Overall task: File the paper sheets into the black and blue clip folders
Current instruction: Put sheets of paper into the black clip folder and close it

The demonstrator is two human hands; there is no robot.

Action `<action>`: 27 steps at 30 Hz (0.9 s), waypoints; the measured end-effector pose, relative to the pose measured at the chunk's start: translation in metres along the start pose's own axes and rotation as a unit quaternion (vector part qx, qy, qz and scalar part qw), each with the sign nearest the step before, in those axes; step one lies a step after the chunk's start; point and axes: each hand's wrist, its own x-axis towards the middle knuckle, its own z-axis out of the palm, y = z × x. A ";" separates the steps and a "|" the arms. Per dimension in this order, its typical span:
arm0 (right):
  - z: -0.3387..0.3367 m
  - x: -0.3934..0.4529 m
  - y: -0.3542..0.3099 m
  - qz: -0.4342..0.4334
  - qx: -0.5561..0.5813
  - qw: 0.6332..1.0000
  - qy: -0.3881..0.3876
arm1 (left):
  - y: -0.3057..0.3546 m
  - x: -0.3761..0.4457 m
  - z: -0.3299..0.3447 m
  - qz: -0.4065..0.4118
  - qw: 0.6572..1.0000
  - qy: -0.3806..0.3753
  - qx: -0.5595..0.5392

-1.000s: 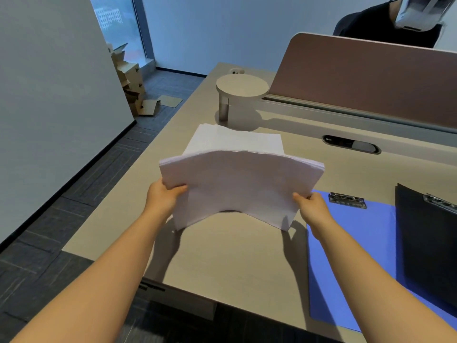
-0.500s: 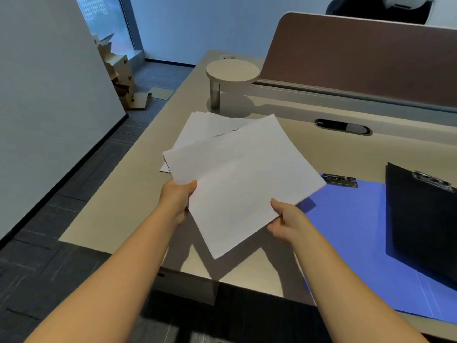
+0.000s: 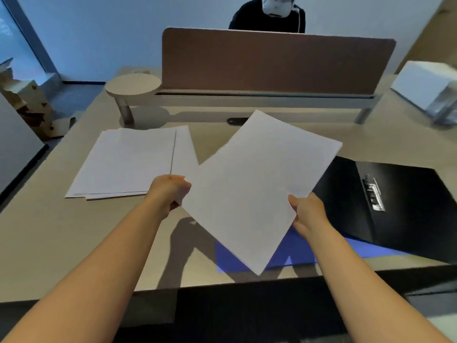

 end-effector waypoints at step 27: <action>-0.338 0.090 -0.066 0.038 0.006 0.968 0.249 | -0.009 -0.066 0.392 0.091 0.909 -0.257 0.317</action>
